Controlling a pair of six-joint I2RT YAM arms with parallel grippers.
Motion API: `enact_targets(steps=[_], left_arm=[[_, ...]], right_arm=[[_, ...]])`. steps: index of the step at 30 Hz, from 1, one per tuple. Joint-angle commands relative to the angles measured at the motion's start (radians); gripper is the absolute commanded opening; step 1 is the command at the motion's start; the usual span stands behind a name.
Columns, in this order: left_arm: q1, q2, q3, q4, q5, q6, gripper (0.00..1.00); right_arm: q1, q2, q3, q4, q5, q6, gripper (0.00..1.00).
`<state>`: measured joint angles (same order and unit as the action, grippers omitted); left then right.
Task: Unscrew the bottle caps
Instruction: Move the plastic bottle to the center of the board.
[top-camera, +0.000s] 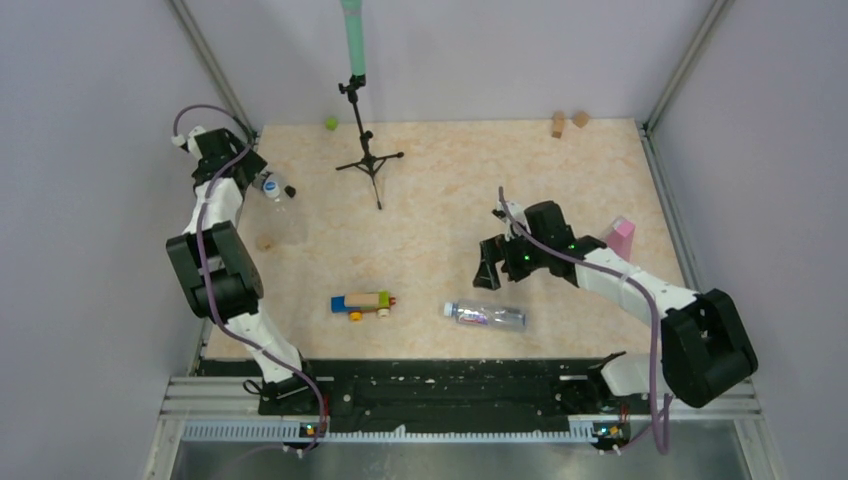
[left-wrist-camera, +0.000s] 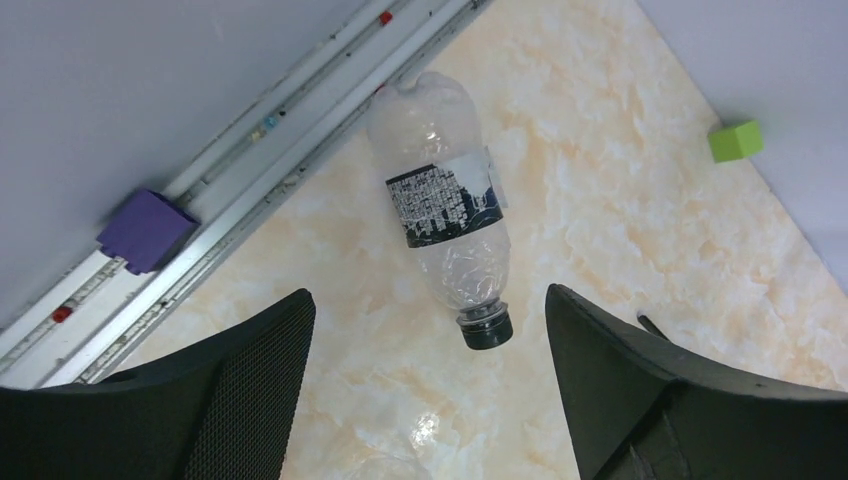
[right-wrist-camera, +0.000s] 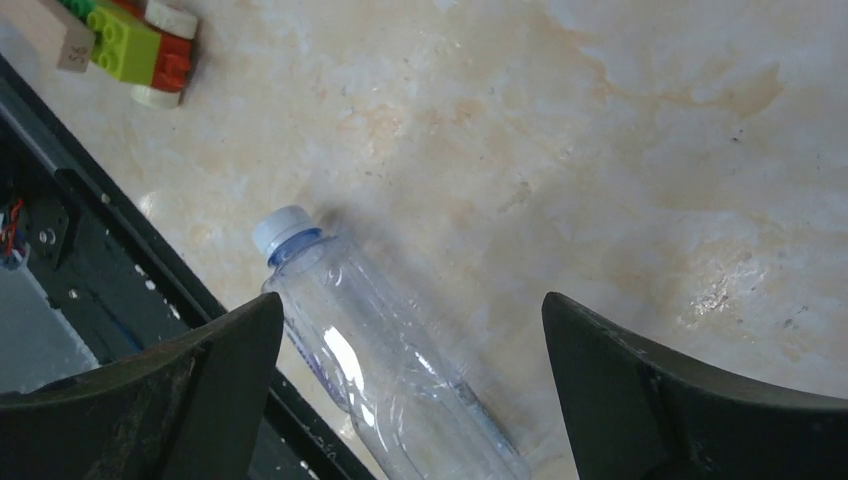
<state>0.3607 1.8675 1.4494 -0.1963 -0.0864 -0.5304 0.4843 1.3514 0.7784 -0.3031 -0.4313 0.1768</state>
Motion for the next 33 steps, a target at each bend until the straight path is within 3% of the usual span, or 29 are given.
enact_targets(steps=[1,7,15,22,30,33], left_arm=[[0.007,-0.108,-0.03,-0.005,-0.094,0.044,0.87],[0.009,-0.264,-0.161,0.063,-0.128,0.047,0.91],[0.009,-0.479,-0.303,0.082,-0.112,0.05,0.92],[0.009,-0.636,-0.373,0.048,-0.061,0.078,0.94],[0.007,-0.761,-0.451,0.115,0.271,0.036,0.92],[0.003,-0.803,-0.489,0.175,0.391,-0.019,0.91]], right_arm=[[0.052,-0.084,-0.031,0.113,-0.039,-0.141,0.98],[0.099,-0.115,-0.091,0.135,0.005,-0.309,0.95],[0.141,-0.142,-0.143,0.182,-0.138,-0.519,0.92],[0.186,-0.074,-0.122,0.162,-0.125,-0.574,0.89],[0.248,0.037,-0.086,0.17,-0.073,-0.6,0.88],[0.251,0.065,-0.071,0.19,-0.023,-0.579,0.81]])
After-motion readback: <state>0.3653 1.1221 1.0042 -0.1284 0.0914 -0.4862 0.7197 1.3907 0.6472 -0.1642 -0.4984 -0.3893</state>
